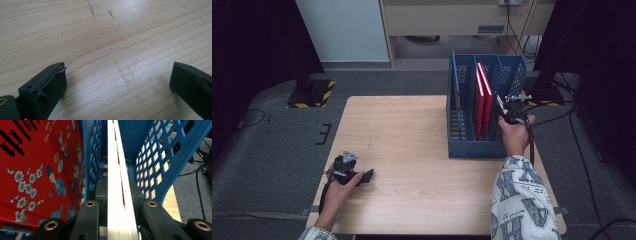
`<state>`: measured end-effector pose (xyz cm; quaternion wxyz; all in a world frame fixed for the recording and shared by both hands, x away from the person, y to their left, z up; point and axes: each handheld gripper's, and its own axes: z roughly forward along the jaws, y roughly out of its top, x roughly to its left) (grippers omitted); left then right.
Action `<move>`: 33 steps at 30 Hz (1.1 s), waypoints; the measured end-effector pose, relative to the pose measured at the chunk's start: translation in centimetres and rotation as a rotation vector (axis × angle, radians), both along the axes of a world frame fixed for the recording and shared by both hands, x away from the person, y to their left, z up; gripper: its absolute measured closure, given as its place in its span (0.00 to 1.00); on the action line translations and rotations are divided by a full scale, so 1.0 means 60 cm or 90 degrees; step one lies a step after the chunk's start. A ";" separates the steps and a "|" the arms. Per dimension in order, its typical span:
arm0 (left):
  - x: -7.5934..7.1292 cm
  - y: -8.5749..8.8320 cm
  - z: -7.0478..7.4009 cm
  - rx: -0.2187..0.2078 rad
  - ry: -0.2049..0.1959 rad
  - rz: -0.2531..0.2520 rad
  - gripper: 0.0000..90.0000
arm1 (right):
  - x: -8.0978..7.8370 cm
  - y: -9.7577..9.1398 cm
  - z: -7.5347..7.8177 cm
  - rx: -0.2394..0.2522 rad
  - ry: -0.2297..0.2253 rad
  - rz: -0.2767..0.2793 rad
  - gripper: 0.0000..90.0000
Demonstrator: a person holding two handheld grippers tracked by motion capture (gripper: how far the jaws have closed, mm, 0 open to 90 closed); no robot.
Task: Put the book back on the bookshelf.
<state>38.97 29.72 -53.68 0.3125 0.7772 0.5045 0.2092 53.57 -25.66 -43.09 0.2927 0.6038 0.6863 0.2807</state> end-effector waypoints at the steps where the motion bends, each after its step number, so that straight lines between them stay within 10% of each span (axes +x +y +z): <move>1: 0.000 0.000 0.000 0.000 0.000 0.000 0.00 | 0.000 0.000 -0.001 0.000 0.003 0.001 0.84; 25: -0.001 0.000 0.000 0.000 0.000 0.002 0.00 | -0.035 0.006 -0.001 0.013 0.001 0.030 0.75; 33: -0.001 0.000 0.000 0.000 0.000 0.002 0.00 | -0.047 0.009 0.008 -0.030 -0.005 0.046 0.81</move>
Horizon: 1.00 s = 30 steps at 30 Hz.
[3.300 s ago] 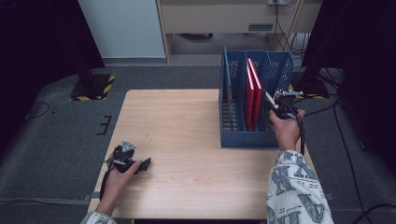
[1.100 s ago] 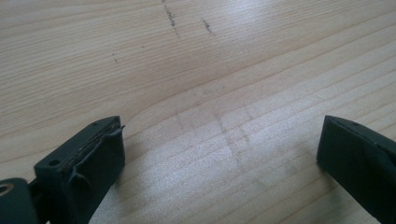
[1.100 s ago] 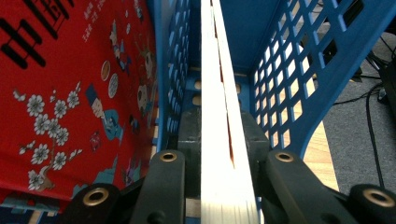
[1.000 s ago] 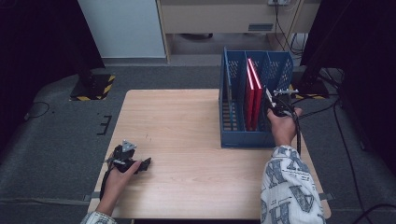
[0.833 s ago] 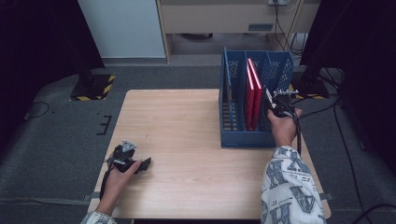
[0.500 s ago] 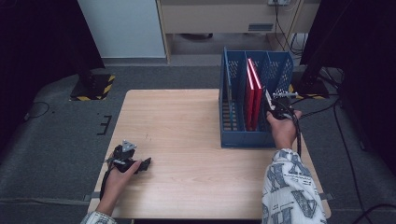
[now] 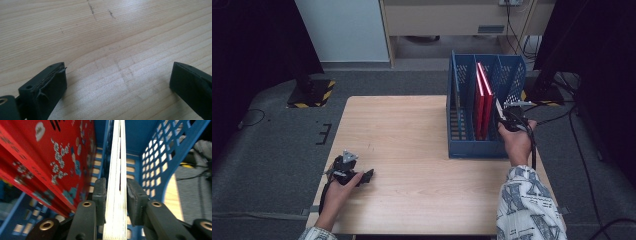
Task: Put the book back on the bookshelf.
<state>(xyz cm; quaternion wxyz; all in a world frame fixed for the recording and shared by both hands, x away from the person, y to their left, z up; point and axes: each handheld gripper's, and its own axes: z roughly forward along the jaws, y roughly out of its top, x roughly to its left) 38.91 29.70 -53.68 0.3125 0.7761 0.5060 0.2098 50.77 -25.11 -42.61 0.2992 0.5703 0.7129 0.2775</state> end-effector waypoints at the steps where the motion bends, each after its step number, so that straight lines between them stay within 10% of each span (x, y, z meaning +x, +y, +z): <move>1: 0.000 0.000 0.000 0.000 0.000 0.000 0.00 | 0.000 0.000 0.000 -0.003 -0.001 -0.001 0.81; 30: 0.000 0.000 0.000 0.000 0.000 0.000 0.00 | -0.028 -0.001 0.012 0.061 -0.038 0.015 0.71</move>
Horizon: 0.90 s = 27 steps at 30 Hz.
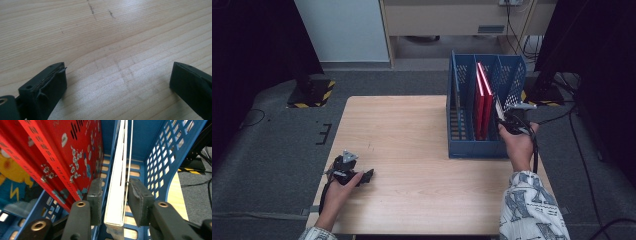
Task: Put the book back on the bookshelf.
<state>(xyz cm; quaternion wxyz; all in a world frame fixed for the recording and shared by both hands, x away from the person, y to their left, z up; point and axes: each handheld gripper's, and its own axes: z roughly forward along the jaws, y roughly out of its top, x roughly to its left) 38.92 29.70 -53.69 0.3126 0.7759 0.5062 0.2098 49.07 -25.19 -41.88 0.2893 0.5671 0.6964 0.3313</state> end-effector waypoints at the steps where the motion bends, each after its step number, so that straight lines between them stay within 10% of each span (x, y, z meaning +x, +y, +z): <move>1: 0.000 0.000 0.000 0.000 0.000 0.000 0.00 | -0.001 -0.001 0.001 0.002 -0.003 0.002 0.71; 27: 0.000 0.000 0.000 0.000 0.000 0.001 0.00 | -0.052 -0.016 0.033 0.061 -0.086 0.031 0.34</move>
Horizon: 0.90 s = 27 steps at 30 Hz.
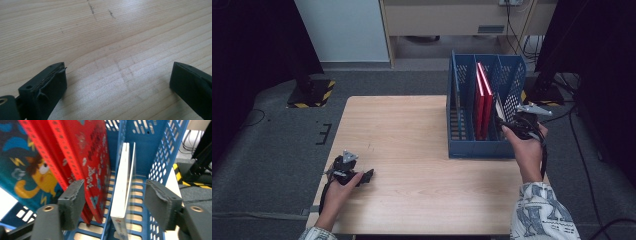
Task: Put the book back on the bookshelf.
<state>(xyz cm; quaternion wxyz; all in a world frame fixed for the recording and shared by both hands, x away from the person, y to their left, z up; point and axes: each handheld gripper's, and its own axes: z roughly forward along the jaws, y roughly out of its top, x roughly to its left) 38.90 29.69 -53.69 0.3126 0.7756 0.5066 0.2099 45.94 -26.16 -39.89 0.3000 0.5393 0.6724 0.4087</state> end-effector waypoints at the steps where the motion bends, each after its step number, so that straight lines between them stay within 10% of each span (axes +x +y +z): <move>1: 0.000 0.000 0.000 0.000 0.000 0.000 0.00 | -0.002 0.001 0.000 -0.001 -0.003 0.005 0.32; 27: 0.000 -0.001 0.000 0.001 0.001 0.000 0.00 | -0.057 0.046 -0.001 0.027 -0.021 0.095 0.11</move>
